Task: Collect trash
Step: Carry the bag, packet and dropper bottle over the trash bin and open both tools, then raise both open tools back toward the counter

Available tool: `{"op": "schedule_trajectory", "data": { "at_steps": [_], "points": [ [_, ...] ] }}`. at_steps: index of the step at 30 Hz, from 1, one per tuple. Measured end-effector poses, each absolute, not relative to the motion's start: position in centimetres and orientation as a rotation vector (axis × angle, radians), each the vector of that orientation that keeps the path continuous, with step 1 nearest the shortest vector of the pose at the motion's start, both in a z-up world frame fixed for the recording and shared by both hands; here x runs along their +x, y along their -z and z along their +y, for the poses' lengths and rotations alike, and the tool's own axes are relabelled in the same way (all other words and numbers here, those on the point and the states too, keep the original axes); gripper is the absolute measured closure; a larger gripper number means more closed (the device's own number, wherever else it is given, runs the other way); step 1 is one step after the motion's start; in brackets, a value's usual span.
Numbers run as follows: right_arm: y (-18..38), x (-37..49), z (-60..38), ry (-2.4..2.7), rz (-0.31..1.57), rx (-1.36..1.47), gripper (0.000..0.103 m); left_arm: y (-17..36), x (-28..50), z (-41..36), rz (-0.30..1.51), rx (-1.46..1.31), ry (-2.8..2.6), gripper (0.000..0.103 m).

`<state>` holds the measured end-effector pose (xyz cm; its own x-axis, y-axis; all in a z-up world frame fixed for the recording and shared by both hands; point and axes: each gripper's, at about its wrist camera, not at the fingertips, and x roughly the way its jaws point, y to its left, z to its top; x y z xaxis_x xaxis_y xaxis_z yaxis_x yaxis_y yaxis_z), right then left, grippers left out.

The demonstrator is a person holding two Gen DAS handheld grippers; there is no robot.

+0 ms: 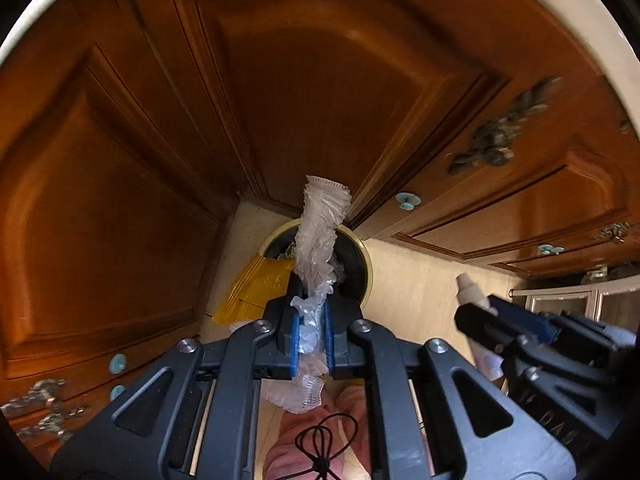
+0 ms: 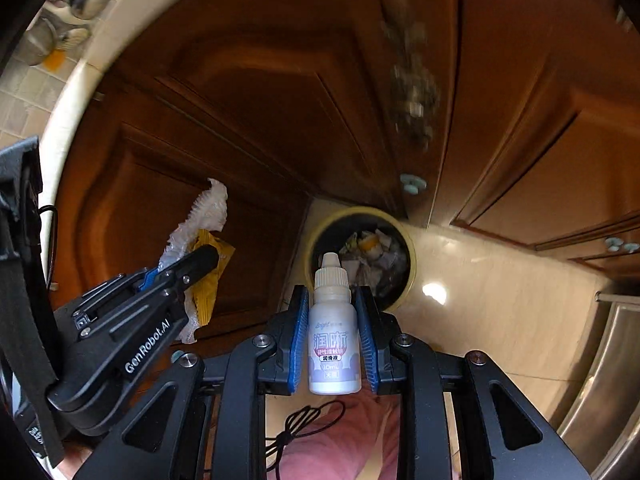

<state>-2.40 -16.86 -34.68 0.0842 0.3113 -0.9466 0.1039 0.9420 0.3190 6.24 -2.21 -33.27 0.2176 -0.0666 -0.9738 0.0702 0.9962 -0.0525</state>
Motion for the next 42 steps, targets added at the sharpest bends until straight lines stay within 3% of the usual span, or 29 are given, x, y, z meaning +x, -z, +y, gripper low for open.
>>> {"op": "schedule_trajectory", "data": {
  "at_steps": [34,36,38,42],
  "points": [
    [63.0,-2.1,-15.2,-0.148,1.503,0.357,0.079,62.6,7.6,2.3,1.389,-0.098,0.145,0.094],
    [64.5,-1.9,-15.1,-0.16,1.503,0.354,0.079,64.0,7.7,2.2,1.398,-0.086,0.157,0.082],
    [66.0,-1.8,-15.0,-0.18,1.509,0.357,0.073,65.5,7.8,2.4,1.427,-0.074,0.156,0.051],
    [67.4,-1.7,-16.0,-0.149,1.504,0.362,0.041,67.7,8.0,4.1,1.452,-0.116,0.111,0.029]
  ]
}}
